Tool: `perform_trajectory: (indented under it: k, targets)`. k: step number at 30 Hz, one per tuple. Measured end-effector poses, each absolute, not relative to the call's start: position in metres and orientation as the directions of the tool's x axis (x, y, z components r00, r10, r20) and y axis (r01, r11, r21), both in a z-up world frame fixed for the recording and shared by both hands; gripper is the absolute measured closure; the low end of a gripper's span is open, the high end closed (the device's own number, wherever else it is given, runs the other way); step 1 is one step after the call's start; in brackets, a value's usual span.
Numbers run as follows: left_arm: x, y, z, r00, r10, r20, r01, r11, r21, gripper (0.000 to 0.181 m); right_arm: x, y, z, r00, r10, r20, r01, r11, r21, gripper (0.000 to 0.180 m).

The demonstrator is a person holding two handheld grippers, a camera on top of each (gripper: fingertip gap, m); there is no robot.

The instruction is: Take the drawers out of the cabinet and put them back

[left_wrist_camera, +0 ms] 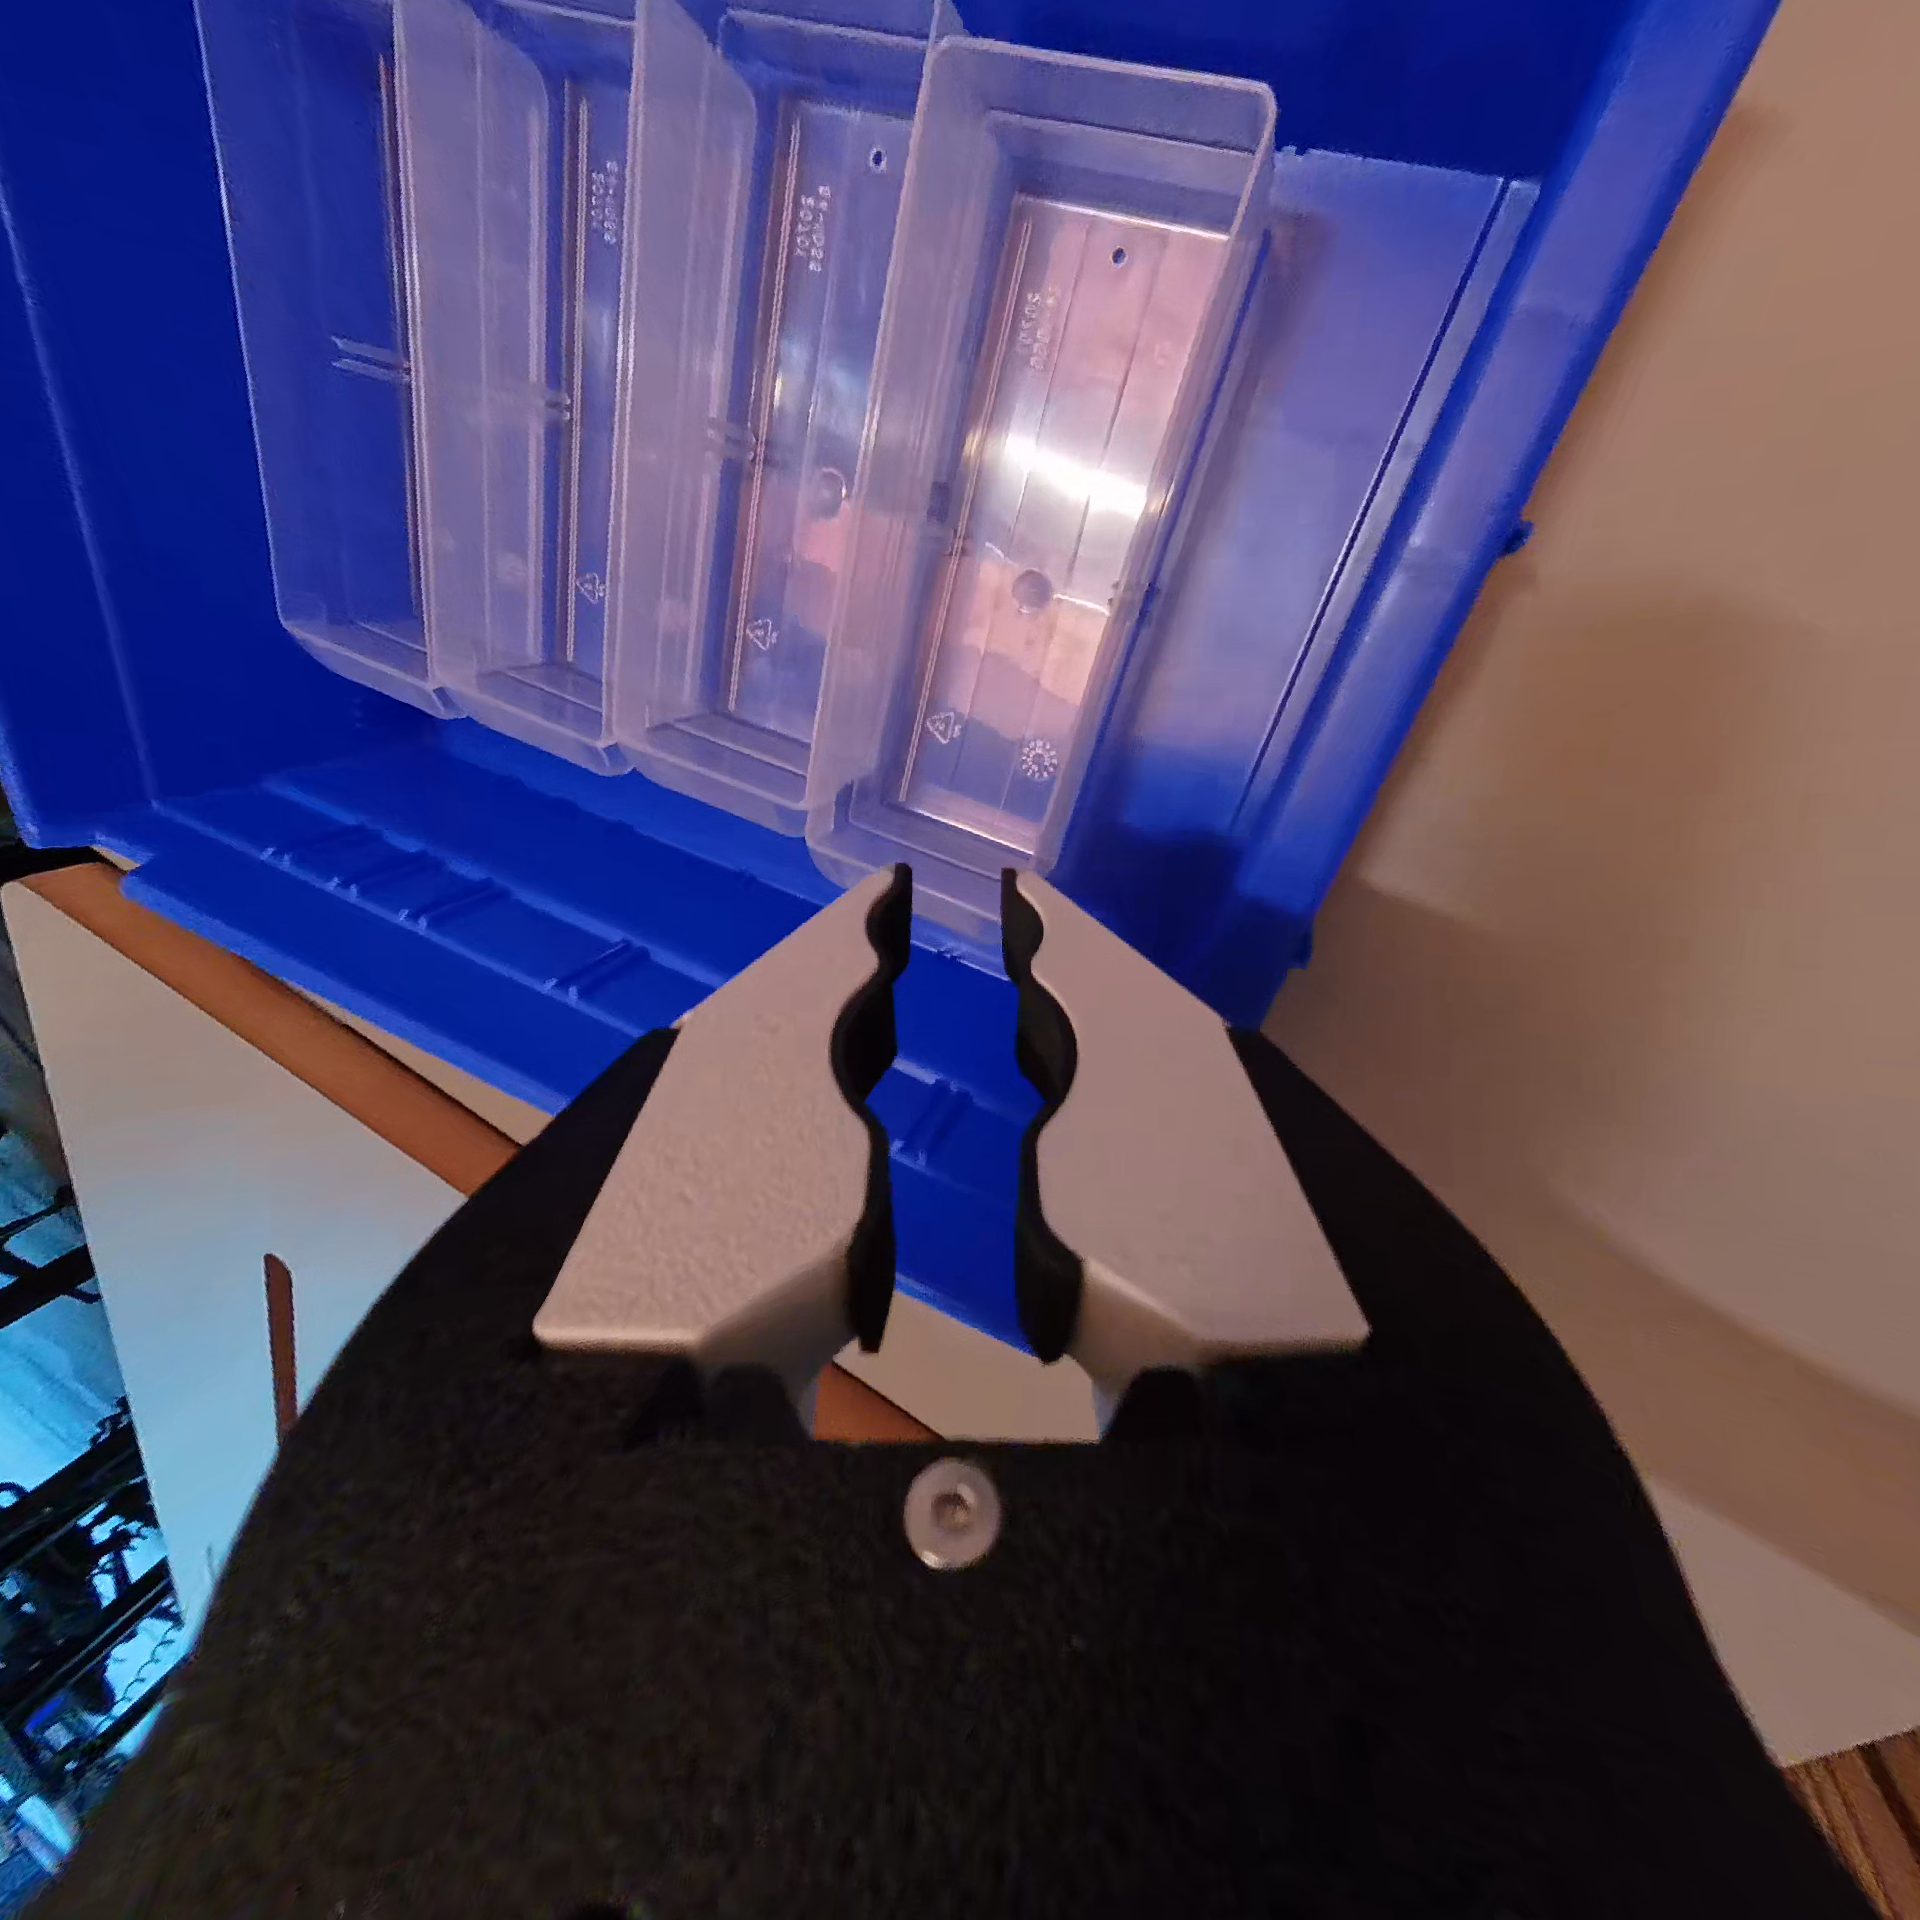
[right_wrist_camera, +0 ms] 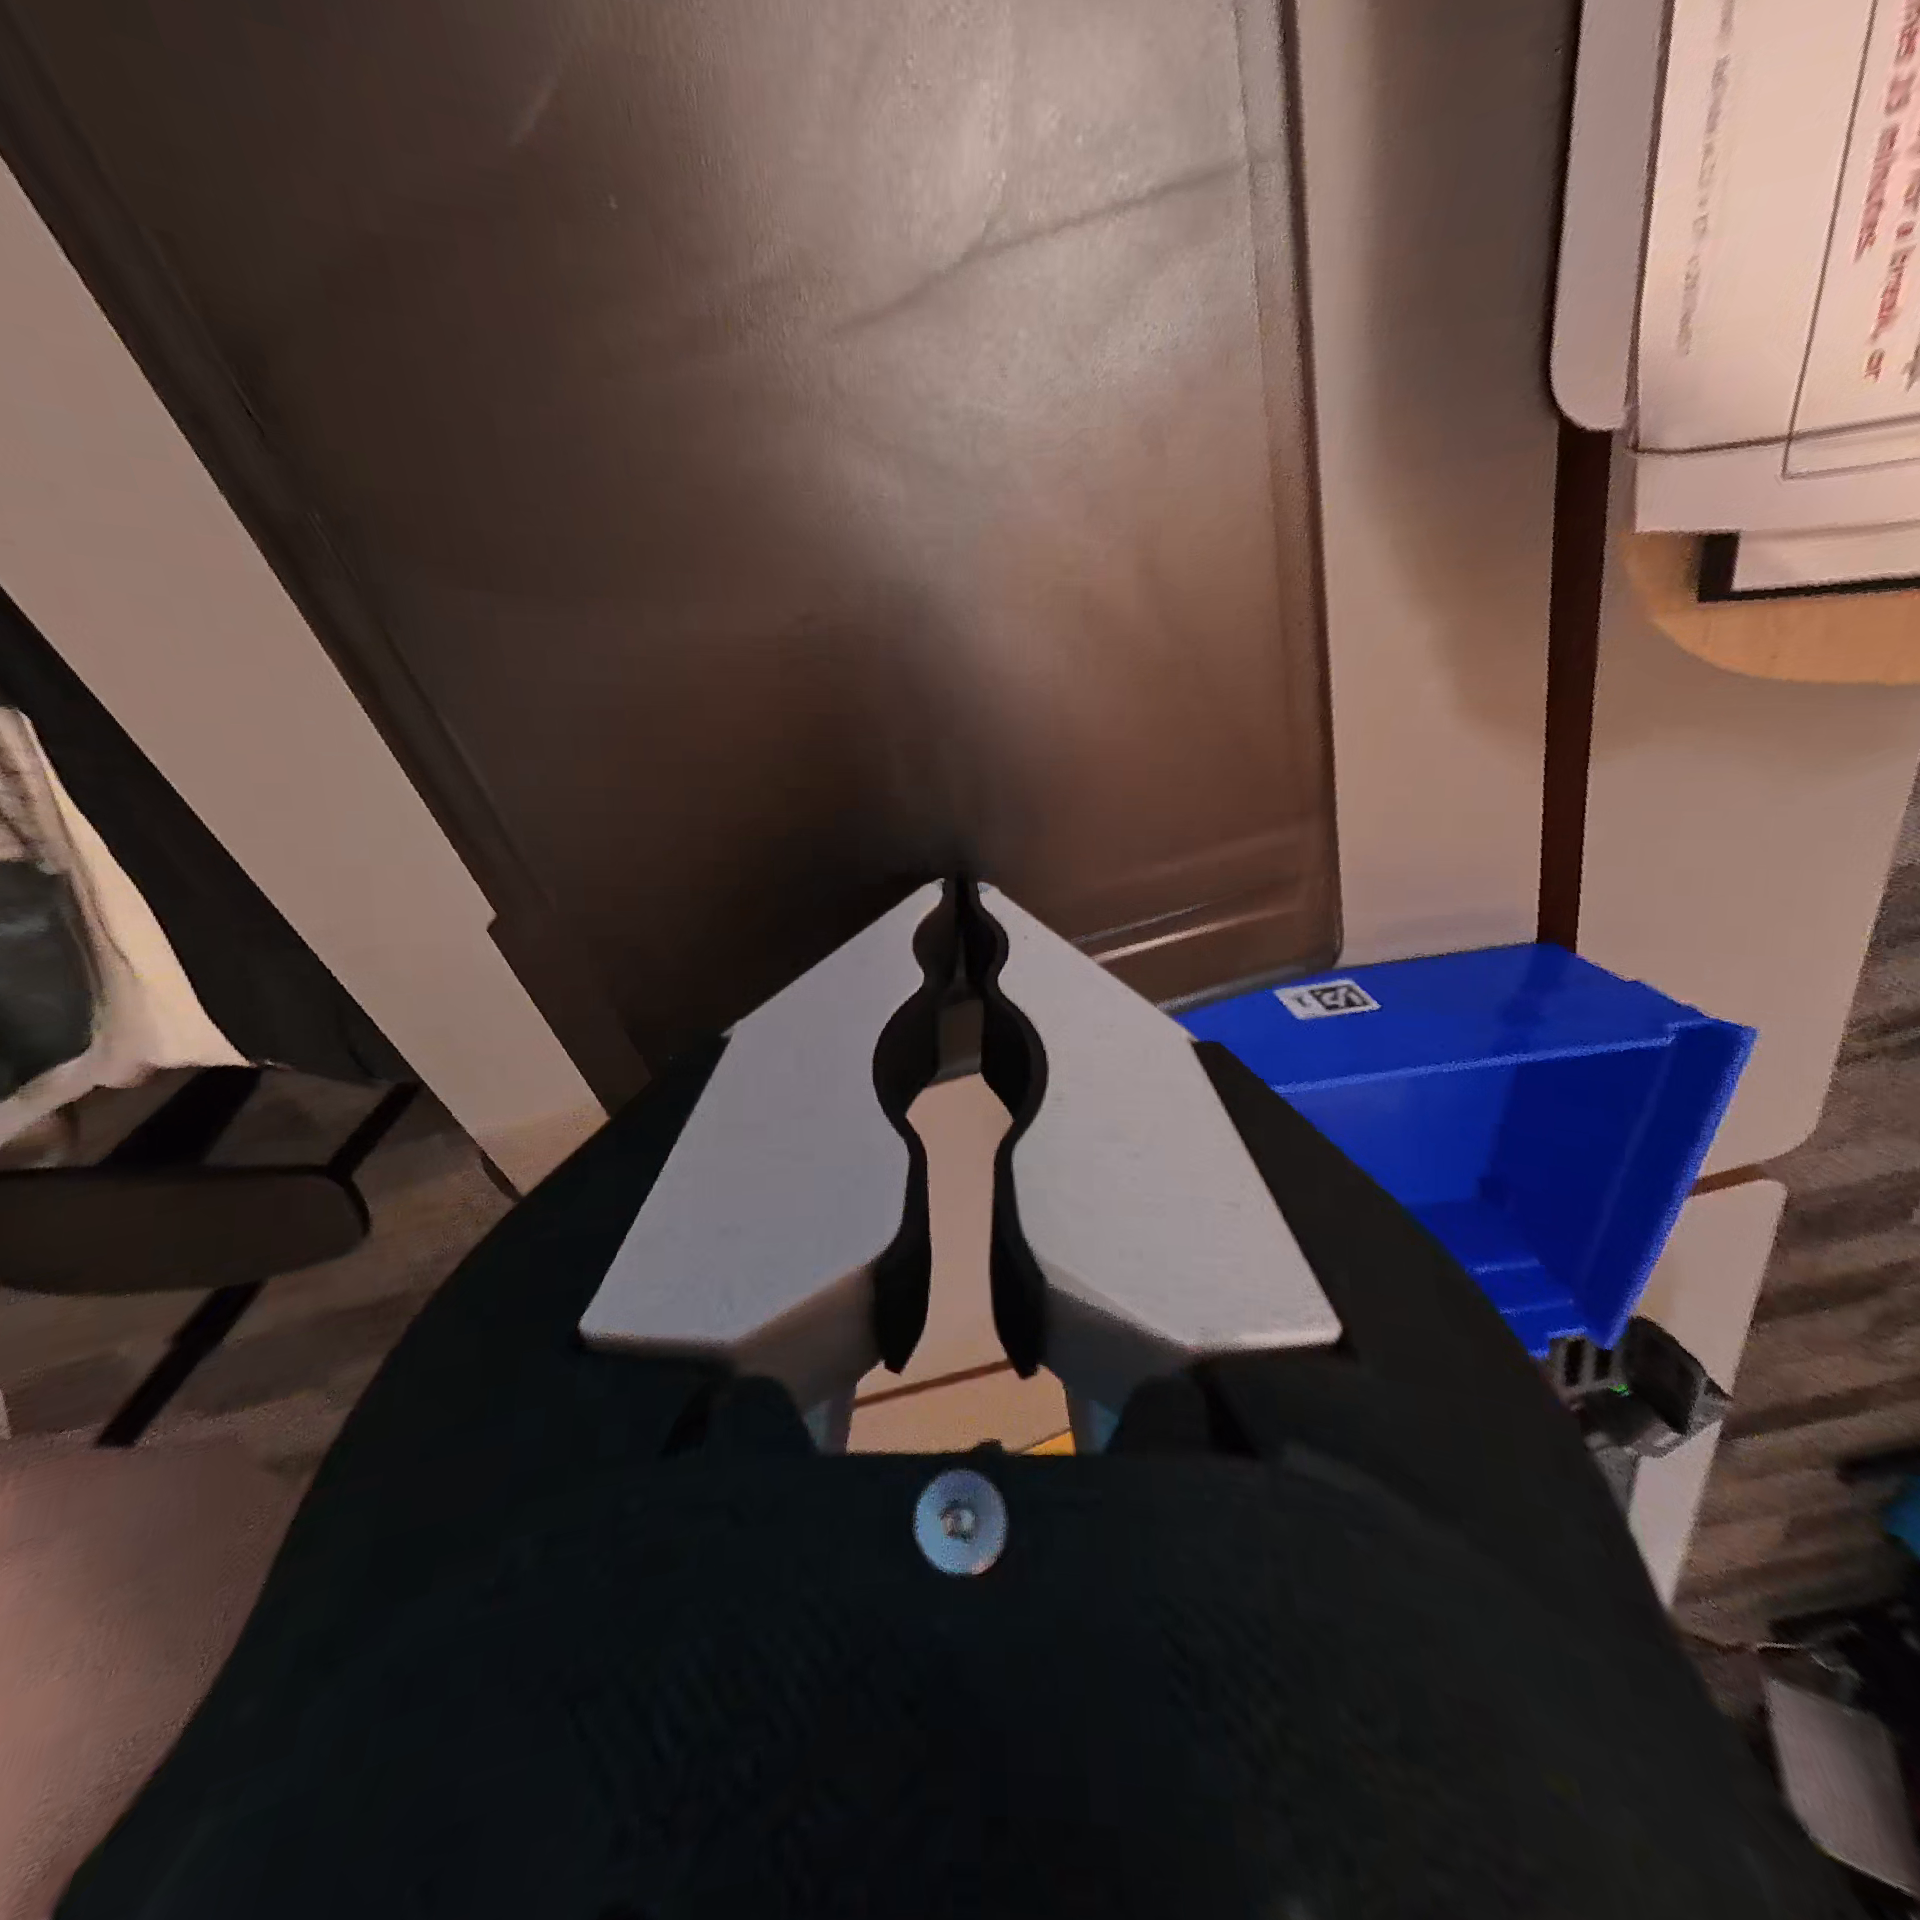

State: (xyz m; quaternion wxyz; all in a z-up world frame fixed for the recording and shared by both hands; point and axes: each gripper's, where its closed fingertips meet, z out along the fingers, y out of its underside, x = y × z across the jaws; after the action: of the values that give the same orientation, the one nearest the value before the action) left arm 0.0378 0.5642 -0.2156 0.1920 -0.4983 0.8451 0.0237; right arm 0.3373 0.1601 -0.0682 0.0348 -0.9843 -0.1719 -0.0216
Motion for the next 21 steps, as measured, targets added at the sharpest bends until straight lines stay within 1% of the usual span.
perform_trajectory:
  k: [4, 9, 13, 18, 21]
  targets:
    - [0.0334, 0.5666, -0.2181, -0.424, -0.841, -0.335, -0.856, 0.493, -0.154, 0.168, 0.3367, 0.1601, -0.0685, 0.923, 0.380, 0.058, 0.382, -0.924, -0.013, 0.180]
    - [0.0276, 0.5672, -0.2159, -0.441, -0.837, -0.324, -0.854, 0.503, -0.135, 0.167, 0.3364, 0.1600, -0.0687, 0.900, 0.434, 0.037, 0.434, -0.901, 0.018, 0.180]
    - [0.0278, 0.5664, -0.2120, -0.449, -0.837, -0.312, -0.854, 0.505, -0.127, 0.167, 0.3362, 0.1600, -0.0687, 0.900, 0.436, 0.017, 0.436, -0.900, 0.013, 0.180]
    - [0.0311, 0.5629, -0.2113, -0.466, -0.834, -0.295, -0.851, 0.514, -0.109, 0.171, 0.3361, 0.1601, -0.0688, 0.905, 0.425, -0.004, 0.425, -0.905, 0.000, 0.180]
    - [0.0291, 0.5648, -0.2130, -0.473, -0.833, -0.286, -0.858, 0.509, -0.066, 0.166, 0.3361, 0.1601, -0.0689, 0.906, 0.422, 0.002, 0.422, -0.906, 0.008, 0.180]
